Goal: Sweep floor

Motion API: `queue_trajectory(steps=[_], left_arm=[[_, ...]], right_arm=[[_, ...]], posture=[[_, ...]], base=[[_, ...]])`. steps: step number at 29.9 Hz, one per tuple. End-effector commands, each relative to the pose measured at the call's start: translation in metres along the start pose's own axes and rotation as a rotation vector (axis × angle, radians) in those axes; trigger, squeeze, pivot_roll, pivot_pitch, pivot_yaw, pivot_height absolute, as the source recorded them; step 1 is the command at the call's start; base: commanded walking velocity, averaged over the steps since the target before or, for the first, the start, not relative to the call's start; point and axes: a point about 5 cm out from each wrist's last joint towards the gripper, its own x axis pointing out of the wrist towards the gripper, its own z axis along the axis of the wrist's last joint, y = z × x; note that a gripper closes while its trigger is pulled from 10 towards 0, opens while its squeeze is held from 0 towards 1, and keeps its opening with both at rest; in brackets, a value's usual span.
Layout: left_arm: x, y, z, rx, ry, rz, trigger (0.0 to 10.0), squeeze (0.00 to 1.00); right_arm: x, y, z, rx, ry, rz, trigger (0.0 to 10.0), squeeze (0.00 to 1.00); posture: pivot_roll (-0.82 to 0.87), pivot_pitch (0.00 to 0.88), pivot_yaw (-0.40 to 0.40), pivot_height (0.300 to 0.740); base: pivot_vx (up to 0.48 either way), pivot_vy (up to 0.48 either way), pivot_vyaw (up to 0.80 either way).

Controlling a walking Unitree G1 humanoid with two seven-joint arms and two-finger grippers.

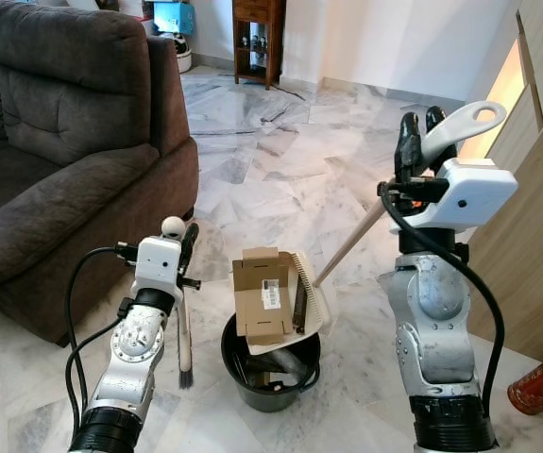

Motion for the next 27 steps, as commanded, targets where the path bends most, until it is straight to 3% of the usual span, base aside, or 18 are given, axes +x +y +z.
queue_trajectory(steps=[1,8,27], left_arm=[[0.006,0.0,0.01,0.009,-0.053,-0.006,10.0,0.0],[0.006,0.0,0.01,0.009,-0.052,-0.008,10.0,0.0],[0.005,-0.001,0.01,0.008,-0.054,-0.014,10.0,0.0]], right_arm=[[0.001,0.011,0.022,0.0,-0.12,0.066,10.0,0.0],[-0.012,0.029,0.022,-0.04,-0.135,0.187,10.0,0.0],[-0.025,0.052,0.023,-0.097,-0.18,0.304,10.0,0.0]], posture=[[0.03,0.0,-0.008,0.74],[0.03,0.0,-0.006,0.74],[0.02,0.0,-0.006,0.74]], base=[[0.0,0.0,0.0],[0.0,0.0,0.0],[0.0,0.0,0.0]])
